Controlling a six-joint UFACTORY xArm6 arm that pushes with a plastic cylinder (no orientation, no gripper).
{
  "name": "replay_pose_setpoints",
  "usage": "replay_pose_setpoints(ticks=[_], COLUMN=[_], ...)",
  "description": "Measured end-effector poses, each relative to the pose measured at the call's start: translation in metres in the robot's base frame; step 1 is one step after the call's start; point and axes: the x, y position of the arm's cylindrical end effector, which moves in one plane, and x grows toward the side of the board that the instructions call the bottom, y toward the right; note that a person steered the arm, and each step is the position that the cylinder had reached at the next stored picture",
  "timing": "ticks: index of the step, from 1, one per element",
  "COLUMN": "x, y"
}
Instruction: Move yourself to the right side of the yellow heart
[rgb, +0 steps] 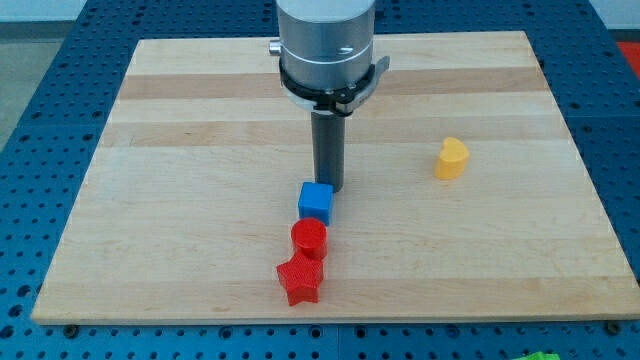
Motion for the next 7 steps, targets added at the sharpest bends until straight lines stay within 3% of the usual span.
replay_pose_setpoints(ticks=[6, 7], x=[0.0, 0.0], y=[0.022, 0.063])
